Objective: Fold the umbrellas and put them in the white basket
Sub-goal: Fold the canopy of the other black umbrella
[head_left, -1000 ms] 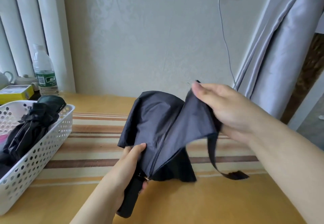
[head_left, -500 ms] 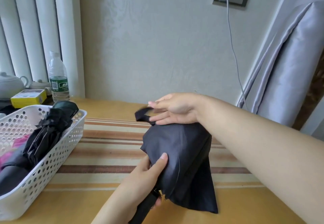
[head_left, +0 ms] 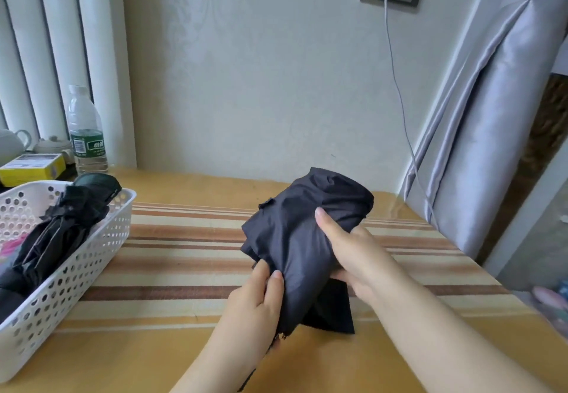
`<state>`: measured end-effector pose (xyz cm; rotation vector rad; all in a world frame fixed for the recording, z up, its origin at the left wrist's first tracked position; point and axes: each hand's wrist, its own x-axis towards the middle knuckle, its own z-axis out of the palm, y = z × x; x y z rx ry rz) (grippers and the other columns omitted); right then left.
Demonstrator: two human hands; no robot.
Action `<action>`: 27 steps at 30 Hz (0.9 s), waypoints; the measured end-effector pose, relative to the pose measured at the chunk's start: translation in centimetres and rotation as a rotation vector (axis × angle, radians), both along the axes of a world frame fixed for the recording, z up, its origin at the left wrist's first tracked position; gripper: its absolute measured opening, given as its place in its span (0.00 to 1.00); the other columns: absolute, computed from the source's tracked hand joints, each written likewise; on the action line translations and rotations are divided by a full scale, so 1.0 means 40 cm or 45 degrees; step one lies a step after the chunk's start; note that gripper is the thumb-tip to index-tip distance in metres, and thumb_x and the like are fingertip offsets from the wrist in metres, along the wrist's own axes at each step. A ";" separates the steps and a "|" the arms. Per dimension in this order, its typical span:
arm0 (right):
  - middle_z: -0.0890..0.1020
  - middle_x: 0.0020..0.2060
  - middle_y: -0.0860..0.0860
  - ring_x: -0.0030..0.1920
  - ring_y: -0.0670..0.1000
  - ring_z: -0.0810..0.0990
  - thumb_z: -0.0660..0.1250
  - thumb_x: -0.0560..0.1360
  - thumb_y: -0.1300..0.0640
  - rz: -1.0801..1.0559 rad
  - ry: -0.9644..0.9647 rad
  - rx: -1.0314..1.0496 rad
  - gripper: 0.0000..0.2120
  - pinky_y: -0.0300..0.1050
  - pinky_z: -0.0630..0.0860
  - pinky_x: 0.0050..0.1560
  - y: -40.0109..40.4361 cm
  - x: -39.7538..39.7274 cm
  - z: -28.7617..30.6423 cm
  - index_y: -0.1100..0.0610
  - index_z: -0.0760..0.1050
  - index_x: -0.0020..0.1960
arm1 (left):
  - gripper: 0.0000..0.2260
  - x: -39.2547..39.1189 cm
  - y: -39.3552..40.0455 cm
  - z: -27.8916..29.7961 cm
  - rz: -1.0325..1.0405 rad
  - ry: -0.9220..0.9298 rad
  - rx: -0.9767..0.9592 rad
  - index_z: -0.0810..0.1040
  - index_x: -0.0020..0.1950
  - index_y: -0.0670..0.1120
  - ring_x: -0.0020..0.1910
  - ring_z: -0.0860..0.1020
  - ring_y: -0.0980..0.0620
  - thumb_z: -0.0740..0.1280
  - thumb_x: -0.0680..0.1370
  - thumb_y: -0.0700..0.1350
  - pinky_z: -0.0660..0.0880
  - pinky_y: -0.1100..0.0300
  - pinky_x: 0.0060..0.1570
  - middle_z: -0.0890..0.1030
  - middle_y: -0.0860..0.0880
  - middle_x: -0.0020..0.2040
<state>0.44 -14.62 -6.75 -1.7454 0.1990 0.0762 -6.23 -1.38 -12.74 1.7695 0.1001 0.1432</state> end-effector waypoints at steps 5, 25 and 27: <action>0.86 0.44 0.51 0.48 0.52 0.84 0.76 0.70 0.57 -0.199 -0.319 0.475 0.09 0.51 0.79 0.54 0.050 0.032 0.057 0.56 0.81 0.49 | 0.10 0.001 0.027 -0.003 0.033 -0.231 0.128 0.67 0.40 0.55 0.23 0.74 0.49 0.56 0.82 0.47 0.70 0.61 0.28 0.74 0.46 0.24; 0.86 0.48 0.55 0.51 0.56 0.84 0.75 0.66 0.54 0.082 -0.280 0.716 0.18 0.51 0.79 0.53 0.015 0.036 0.036 0.58 0.81 0.54 | 0.24 -0.001 0.063 0.009 -0.479 0.353 -0.211 0.77 0.47 0.43 0.31 0.78 0.47 0.69 0.67 0.64 0.78 0.56 0.40 0.84 0.40 0.38; 0.86 0.48 0.54 0.50 0.54 0.85 0.73 0.70 0.55 0.156 -0.285 0.662 0.15 0.49 0.80 0.49 0.008 0.027 0.046 0.57 0.80 0.56 | 0.23 -0.003 0.053 0.010 -0.441 0.283 -0.262 0.77 0.44 0.42 0.27 0.74 0.49 0.69 0.69 0.63 0.75 0.58 0.34 0.83 0.40 0.36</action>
